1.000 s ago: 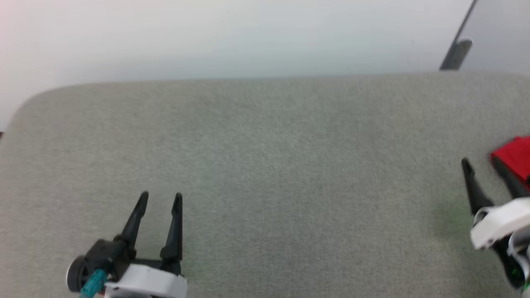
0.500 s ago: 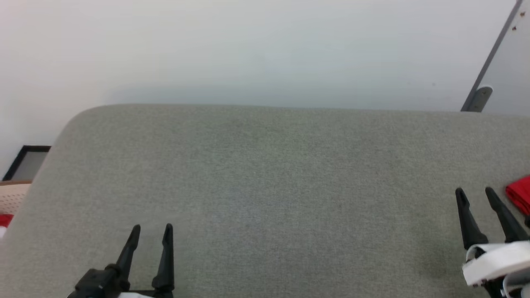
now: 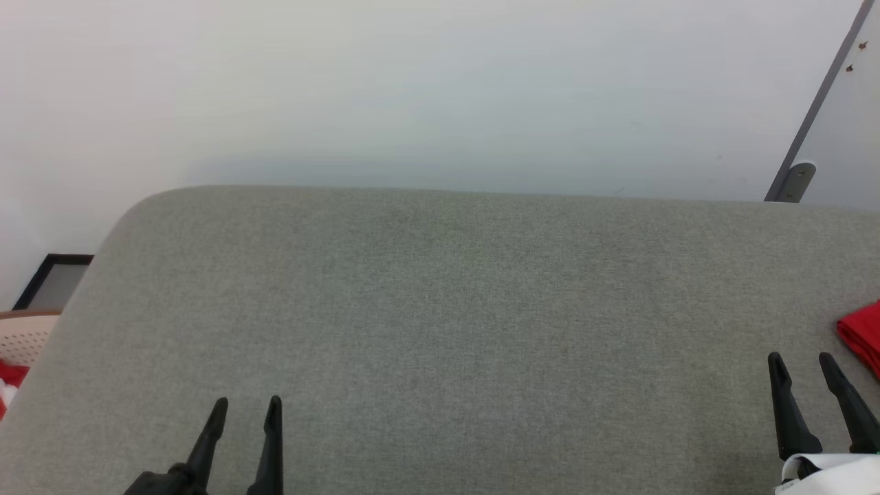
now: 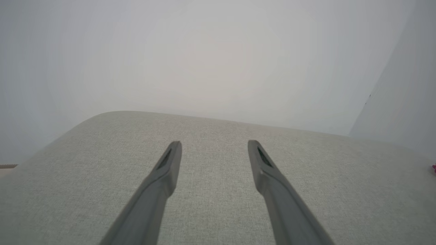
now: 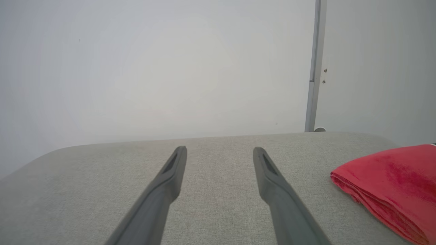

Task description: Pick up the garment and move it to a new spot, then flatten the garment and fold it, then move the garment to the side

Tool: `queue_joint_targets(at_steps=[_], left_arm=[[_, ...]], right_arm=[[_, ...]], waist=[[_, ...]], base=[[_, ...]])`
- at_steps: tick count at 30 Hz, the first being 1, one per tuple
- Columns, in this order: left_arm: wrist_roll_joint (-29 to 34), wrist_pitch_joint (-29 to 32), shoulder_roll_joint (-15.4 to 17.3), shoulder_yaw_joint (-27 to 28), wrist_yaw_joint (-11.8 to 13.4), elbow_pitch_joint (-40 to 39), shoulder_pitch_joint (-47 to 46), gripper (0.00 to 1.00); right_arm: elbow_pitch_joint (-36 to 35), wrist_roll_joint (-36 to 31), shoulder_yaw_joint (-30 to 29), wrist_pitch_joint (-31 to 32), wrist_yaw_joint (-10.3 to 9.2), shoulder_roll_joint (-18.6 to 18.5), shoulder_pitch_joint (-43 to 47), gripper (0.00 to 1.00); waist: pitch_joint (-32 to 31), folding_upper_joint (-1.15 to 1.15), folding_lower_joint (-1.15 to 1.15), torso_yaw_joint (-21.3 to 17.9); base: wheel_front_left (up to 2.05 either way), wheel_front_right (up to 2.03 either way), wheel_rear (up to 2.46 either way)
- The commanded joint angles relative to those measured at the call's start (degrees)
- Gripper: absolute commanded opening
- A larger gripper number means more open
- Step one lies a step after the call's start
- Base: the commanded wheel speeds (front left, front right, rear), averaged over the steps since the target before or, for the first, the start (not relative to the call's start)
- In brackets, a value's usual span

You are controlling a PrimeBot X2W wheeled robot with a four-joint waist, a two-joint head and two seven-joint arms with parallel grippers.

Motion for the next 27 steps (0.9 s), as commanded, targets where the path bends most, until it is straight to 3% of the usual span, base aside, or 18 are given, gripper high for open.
queue_joint_targets(at_steps=[1,27], left_arm=[[-0.2,0.0,-0.1,0.0,-0.1,-0.3,0.5,1.00],[0.9,0.0,0.1,-0.1,-0.1,-1.4,-0.7,1.00]], right_arm=[[-0.5,-0.3,-0.6,-0.2,-0.09,0.5,0.9,1.00],[-2.3,-0.3,-1.1,-0.2,-0.09,2.7,1.6,1.00]], waist=[[0.0,0.00,0.00,-0.1],[0.6,0.00,0.00,-0.9]], base=[[0.00,0.00,0.00],[0.00,0.00,0.00]])
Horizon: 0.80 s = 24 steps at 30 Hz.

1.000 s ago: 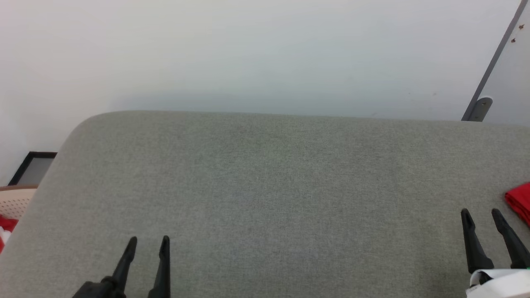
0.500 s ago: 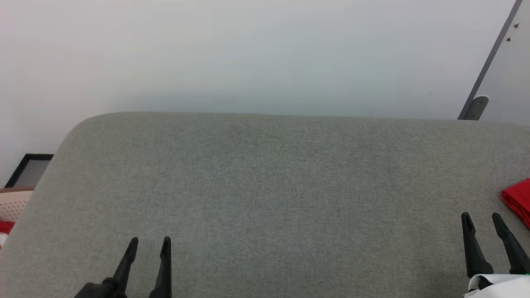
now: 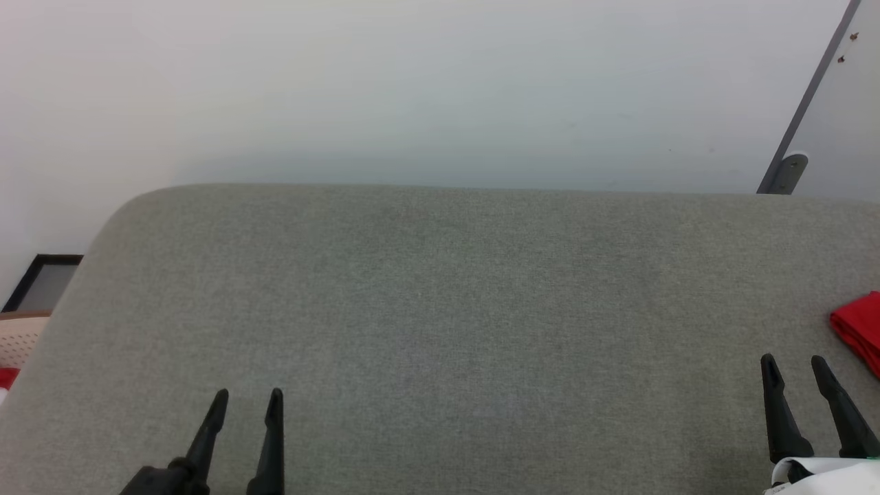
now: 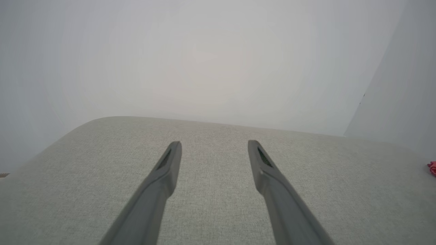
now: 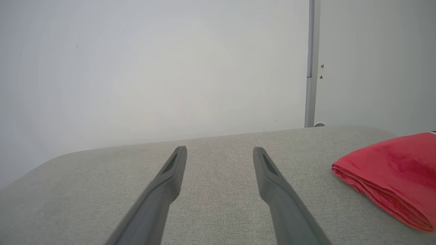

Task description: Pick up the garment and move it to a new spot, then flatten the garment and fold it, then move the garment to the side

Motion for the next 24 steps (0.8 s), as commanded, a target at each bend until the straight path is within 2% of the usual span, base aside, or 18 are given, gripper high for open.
queue_joint_targets(at_steps=[1,8,9,14,24], left_arm=[[0.3,0.0,0.0,0.2,-0.1,-0.3,-0.5,1.00],[0.6,0.0,-0.5,0.9,-0.1,-1.6,-0.5,1.00],[0.5,0.0,-0.4,0.9,0.0,-1.6,-0.2,0.00],[-0.4,0.2,-1.2,0.6,0.0,0.8,0.8,0.00],[-11.4,2.8,-1.2,0.8,0.0,2.1,-1.1,0.00]], right_arm=[[-0.2,0.2,0.1,-0.2,-0.09,0.1,-0.1,1.00],[-0.4,0.2,0.3,-0.2,-0.09,0.3,-0.5,1.00],[-0.2,0.1,0.2,0.0,0.00,0.1,0.0,0.00],[2.1,0.9,0.4,0.4,0.00,1.4,1.0,0.00],[2.4,9.9,-0.6,3.3,-0.01,2.8,-0.3,0.00]], waist=[[0.1,0.00,0.00,-0.1],[0.5,0.00,0.00,-0.6],[0.4,0.00,0.00,-0.6],[0.5,0.00,0.00,-0.6],[0.7,0.00,0.00,-0.8]], base=[[0.00,0.00,0.00],[0.00,0.00,0.00],[0.00,0.00,0.00],[0.00,0.00,0.00],[0.00,0.00,0.00]])
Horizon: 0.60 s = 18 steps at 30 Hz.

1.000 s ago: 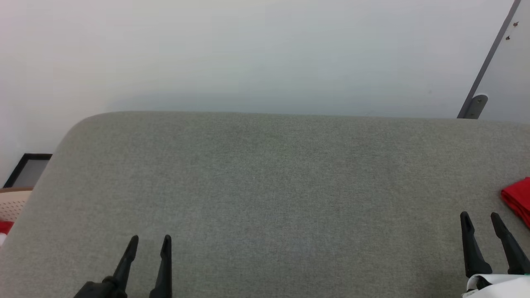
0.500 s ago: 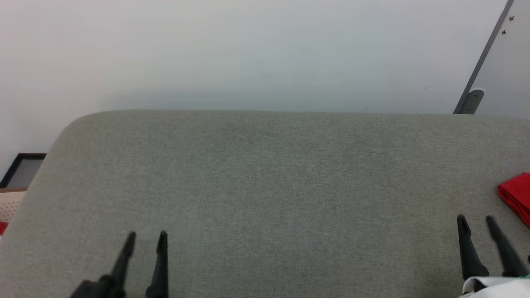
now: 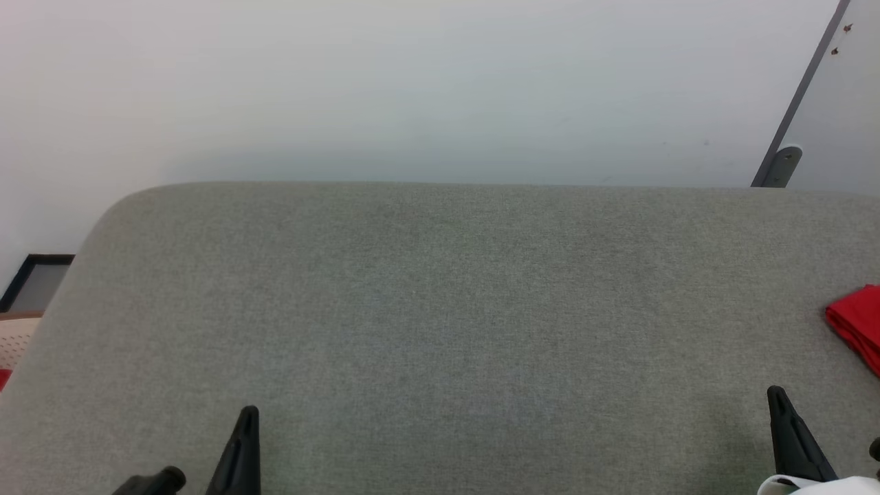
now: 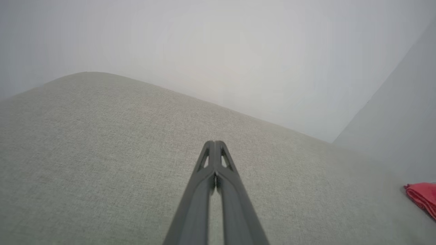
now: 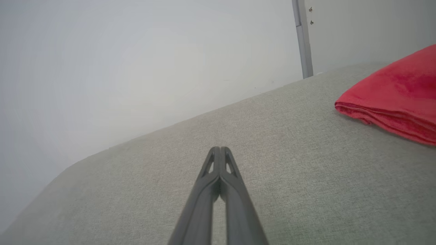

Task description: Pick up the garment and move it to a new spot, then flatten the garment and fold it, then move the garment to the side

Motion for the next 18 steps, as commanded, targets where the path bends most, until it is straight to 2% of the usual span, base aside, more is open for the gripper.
queue_joint_targets(at_steps=[1,18], left_arm=[[-3.1,0.5,0.3,0.3,0.0,-0.5,-1.8,0.00],[-18.7,4.3,0.0,0.9,0.0,1.5,-4.7,0.00]], right_arm=[[-0.7,2.7,-0.7,0.6,-0.01,0.0,-1.8,0.00],[-0.2,15.6,-2.1,4.8,-0.02,2.0,-3.6,0.00]], waist=[[0.0,0.00,0.00,0.0],[0.3,0.00,0.00,-0.3]], base=[[0.00,0.00,0.00],[0.00,0.00,0.00]])
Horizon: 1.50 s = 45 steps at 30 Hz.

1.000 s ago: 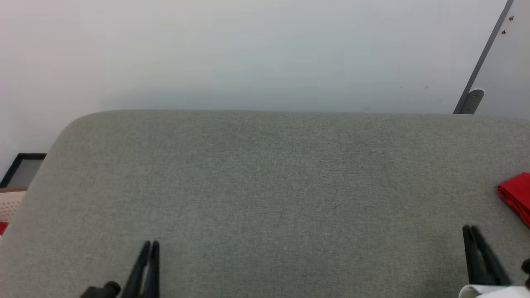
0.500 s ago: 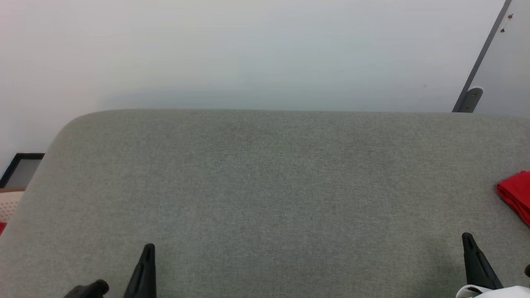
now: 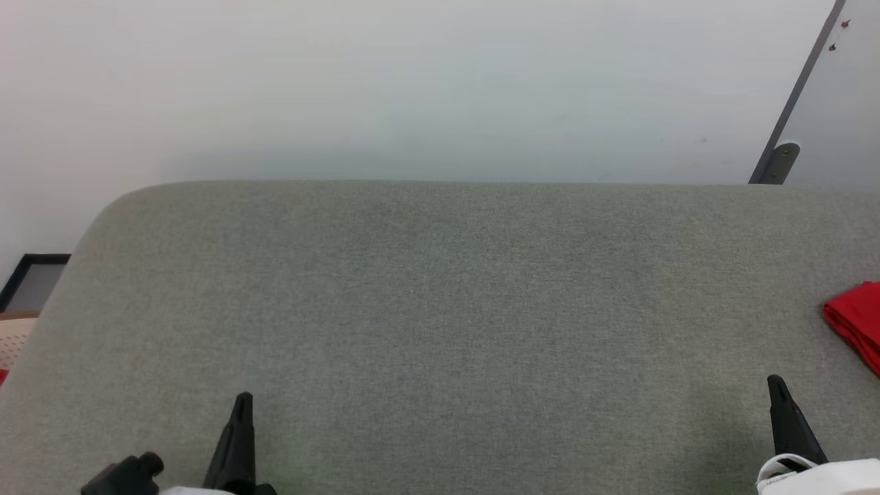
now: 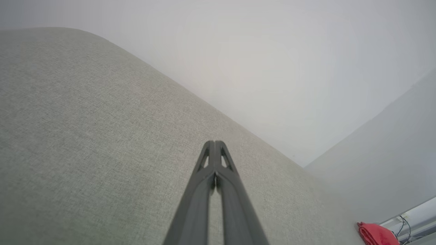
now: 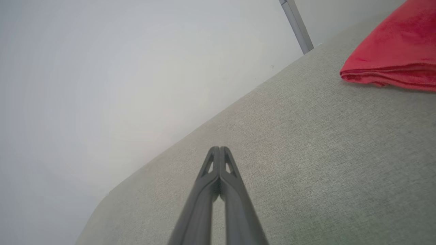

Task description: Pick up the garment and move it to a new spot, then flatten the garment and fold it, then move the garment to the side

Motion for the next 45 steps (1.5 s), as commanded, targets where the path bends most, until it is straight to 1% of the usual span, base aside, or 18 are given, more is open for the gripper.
queue_joint_targets(at_steps=[1,24,45], left_arm=[[-2.8,0.5,0.1,0.3,0.0,-0.4,-1.7,0.00],[-18.7,4.6,-0.3,1.2,-0.1,1.4,-4.5,0.00],[-30.8,8.0,-0.8,2.0,-0.1,2.9,-6.8,0.00]], right_arm=[[-0.6,2.4,-0.5,0.6,-0.02,0.1,-1.7,0.00],[-0.1,15.8,-2.0,4.9,-0.03,2.2,-3.5,0.00],[0.4,26.1,-3.2,8.3,-0.05,3.8,-5.0,0.00]], waist=[[0.0,0.00,0.00,0.0],[0.4,0.00,0.00,-0.4],[0.8,0.00,0.00,-0.8]], base=[[0.00,0.00,0.00],[0.00,0.00,0.00],[0.00,0.00,0.00]])
